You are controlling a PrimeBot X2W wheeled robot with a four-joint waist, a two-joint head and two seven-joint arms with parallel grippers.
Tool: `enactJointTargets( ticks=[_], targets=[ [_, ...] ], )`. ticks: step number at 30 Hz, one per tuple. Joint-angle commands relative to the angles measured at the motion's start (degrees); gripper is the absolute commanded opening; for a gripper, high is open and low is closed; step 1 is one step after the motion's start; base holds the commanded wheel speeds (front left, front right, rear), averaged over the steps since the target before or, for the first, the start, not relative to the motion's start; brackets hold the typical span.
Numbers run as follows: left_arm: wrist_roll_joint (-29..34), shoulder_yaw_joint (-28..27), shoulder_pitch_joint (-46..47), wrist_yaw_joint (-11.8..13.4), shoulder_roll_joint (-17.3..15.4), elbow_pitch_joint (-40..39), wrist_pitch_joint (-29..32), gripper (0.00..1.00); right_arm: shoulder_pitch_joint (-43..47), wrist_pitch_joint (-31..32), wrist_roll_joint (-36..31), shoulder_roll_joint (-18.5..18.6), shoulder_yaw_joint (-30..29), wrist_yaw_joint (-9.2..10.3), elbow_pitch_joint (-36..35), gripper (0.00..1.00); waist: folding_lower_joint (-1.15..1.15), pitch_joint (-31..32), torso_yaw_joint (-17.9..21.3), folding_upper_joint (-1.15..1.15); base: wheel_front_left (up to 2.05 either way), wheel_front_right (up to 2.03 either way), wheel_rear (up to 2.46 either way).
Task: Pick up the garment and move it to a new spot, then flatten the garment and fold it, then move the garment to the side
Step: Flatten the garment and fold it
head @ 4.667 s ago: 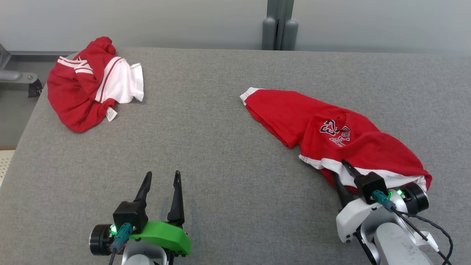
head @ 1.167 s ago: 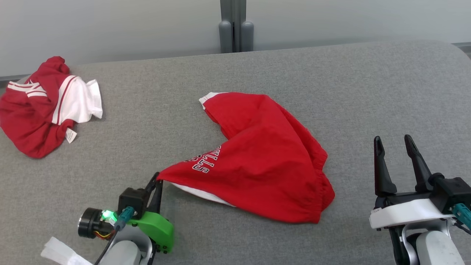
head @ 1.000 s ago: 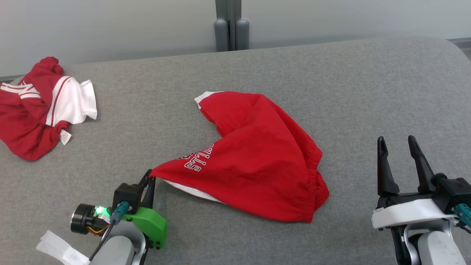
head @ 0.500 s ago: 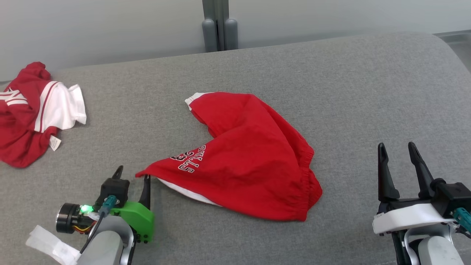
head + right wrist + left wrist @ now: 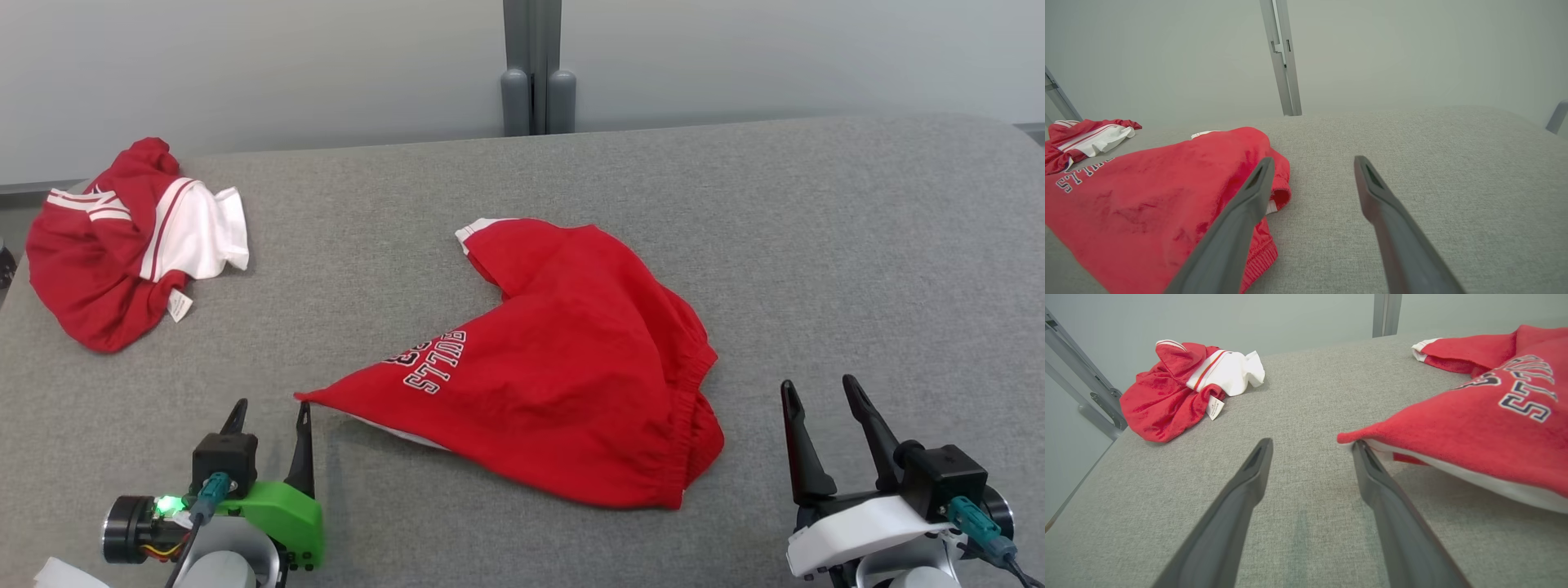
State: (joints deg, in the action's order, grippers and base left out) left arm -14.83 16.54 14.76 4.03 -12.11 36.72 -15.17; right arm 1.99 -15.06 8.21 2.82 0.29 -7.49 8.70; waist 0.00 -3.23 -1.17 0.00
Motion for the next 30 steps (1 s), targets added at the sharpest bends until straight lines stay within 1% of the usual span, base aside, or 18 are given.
enactJointTargets(
  ticks=[1, 8, 16, 21, 27, 28, 29, 30],
  targets=[
    [0.40, -0.53, -0.52, 0.37, -0.60, 0.27, 0.04, 1.00, 0.23, -0.17, 0.47, 0.13, 0.18, 0.00, 0.28, 1.00, 0.00, 0.19, -0.31, 0.00, 0.00, 0.00, 0.00],
    [0.70, -2.94, -1.04, 0.45, -0.28, -1.16, 0.04, 1.00, -0.14, -0.17, 0.68, 0.12, 3.01, 0.00, 2.37, 1.00, 0.00, 0.02, -0.50, 0.00, 0.00, 0.00, 0.00],
    [1.59, -4.63, -3.74, -0.31, 2.74, -6.68, 0.04, 1.00, 1.50, -0.18, 1.17, 0.13, 10.35, 0.00, 7.74, 1.00, 0.00, -0.09, -1.29, 0.00, 0.00, 0.00, 0.00],
    [2.87, -4.35, -5.42, -0.74, 5.00, -9.57, 0.04, 1.00, -0.90, -0.17, 2.35, 0.13, 13.40, 0.00, 13.29, 1.00, 0.00, -0.47, -2.50, 0.00, 0.00, 0.00, 0.00],
    [3.76, -4.13, -6.05, -1.40, 6.63, -11.59, 0.04, 1.00, -5.43, -0.17, 3.87, 0.13, 16.82, 0.00, 21.24, 1.00, 0.00, -1.04, -4.19, 0.00, 0.00, 0.00, 0.00],
    [3.90, -4.10, -6.09, -1.45, 6.81, -11.78, 0.04, 1.00, -6.24, -0.17, 4.03, 0.13, 17.59, 0.00, 22.10, 0.93, 0.00, -1.12, -4.47, 0.00, 0.00, 0.00, 0.00],
    [4.01, -4.18, -6.14, -1.48, 6.90, -11.94, 0.04, 1.00, -6.87, -0.17, 4.36, 0.12, 18.14, 0.00, 22.18, 0.49, 0.00, -1.16, -4.68, 0.00, 0.00, 0.00, 0.00],
    [4.22, -4.39, -6.27, -1.44, 6.96, -12.14, 0.04, 1.00, -7.50, -0.16, 4.84, 0.13, 18.47, 0.00, 21.57, 0.30, 0.00, -1.19, -4.85, 0.00, 0.00, 0.00, 0.00]
  ],
)
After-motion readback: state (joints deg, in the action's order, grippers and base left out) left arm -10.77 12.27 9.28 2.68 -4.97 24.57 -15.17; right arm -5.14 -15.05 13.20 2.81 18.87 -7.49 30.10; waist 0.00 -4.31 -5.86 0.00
